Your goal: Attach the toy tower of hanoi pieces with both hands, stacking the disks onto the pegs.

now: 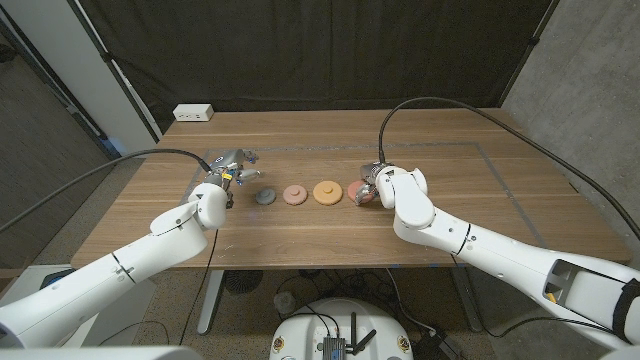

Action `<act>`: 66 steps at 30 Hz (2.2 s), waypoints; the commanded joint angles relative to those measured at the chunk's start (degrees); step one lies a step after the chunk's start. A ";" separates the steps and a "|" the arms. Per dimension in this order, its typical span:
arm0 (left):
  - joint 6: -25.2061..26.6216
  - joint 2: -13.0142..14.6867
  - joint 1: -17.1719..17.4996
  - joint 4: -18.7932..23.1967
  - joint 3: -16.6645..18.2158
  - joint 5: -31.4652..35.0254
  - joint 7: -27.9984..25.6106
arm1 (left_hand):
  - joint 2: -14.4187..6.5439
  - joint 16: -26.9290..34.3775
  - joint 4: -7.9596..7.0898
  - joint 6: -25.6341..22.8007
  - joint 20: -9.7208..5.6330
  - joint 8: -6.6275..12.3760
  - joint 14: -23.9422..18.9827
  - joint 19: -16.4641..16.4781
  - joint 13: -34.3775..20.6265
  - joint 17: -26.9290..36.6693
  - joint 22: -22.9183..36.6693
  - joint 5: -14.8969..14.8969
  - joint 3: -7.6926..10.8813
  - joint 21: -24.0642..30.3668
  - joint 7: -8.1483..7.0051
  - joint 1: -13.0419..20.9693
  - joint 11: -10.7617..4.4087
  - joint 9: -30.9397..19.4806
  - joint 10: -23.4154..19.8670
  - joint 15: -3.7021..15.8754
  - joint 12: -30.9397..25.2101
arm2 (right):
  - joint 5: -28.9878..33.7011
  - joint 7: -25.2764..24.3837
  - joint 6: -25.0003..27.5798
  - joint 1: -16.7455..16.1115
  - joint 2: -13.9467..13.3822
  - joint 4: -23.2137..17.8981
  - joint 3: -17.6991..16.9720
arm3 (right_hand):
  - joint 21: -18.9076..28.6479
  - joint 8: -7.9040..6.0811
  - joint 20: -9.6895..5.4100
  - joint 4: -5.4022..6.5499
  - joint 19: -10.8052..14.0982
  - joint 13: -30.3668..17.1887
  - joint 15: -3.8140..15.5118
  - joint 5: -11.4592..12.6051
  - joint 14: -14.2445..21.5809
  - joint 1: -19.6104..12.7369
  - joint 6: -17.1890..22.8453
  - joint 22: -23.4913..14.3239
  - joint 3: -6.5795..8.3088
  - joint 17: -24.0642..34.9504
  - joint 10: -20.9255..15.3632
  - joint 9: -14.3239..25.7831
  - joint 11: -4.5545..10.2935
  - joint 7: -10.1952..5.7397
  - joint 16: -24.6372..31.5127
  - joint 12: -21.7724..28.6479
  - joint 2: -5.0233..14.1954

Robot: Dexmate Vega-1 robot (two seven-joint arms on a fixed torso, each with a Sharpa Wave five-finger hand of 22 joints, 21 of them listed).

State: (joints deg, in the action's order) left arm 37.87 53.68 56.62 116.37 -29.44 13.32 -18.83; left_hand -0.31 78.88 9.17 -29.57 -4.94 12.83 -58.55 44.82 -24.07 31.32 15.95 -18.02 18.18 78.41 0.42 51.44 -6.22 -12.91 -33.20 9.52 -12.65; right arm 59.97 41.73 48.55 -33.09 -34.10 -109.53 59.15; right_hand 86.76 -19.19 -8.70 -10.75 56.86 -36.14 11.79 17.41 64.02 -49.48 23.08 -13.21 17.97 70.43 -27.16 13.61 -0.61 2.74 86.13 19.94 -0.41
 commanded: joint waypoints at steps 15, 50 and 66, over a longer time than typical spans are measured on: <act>0.62 0.18 0.30 0.69 0.13 0.02 -0.24 | -0.65 1.09 0.09 -0.92 -6.87 -0.08 -0.83 -0.40 -0.47 0.35 -1.25 -0.35 0.37 1.72 -0.12 -0.09 0.00 -0.40 -1.15 3.08 0.04 | 1.26 1.93 0.37 0.01 -1.78 -4.34 -1.37 | 0.13 -0.28 -3.85 1.43 0.84 -0.29 0.67 1.64 1.51 -2.27 7.69 -0.04 3.10 0.17 -11.24 0.14 10.12 -6.68 1.29 -0.73 3.90; -1.10 0.79 2.56 0.69 2.08 -1.10 -2.24 | -0.39 1.15 0.19 -0.86 -6.87 -0.51 -0.54 -1.36 -0.68 0.11 -2.81 -0.46 0.98 4.74 -0.08 -0.34 0.02 -0.55 -1.45 3.08 0.47 | 4.66 4.13 -4.71 -3.95 -1.40 -9.41 -5.60 | 0.40 -0.25 -3.87 1.55 1.45 -0.93 0.68 2.80 2.15 -2.01 8.49 -0.16 4.40 0.16 -12.19 0.13 10.05 -6.85 1.93 -1.20 3.87; -4.11 0.69 3.72 -0.88 3.41 -1.42 -4.23 | -0.47 1.67 0.21 -1.23 -6.87 -0.47 -1.08 -1.30 -0.63 0.53 -3.21 -0.52 1.25 5.49 -0.24 -0.25 -0.20 -0.58 -2.04 3.08 0.34 | 5.92 4.45 -7.71 -4.98 -0.12 -10.23 -6.47 | 0.38 -0.06 -3.89 1.47 1.55 -1.22 0.68 3.21 2.39 -2.08 8.36 -0.12 4.99 0.19 -11.87 0.15 10.00 -6.88 2.15 -1.66 3.87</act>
State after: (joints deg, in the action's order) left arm 35.71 54.24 59.66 116.50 -26.82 12.17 -22.11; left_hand -0.54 80.23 9.25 -30.40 -4.62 12.42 -59.06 43.91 -24.59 31.75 12.76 -18.24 19.07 83.33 0.20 51.21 -6.30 -13.19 -34.56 9.61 -12.19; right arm 65.01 45.80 42.86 -37.42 -35.15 -119.36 53.18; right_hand 86.76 -18.89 -9.00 -12.25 57.98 -37.03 12.39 20.18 65.86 -49.47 23.68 -13.18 19.47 70.42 -27.96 13.45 -1.42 3.34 87.80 18.28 -0.41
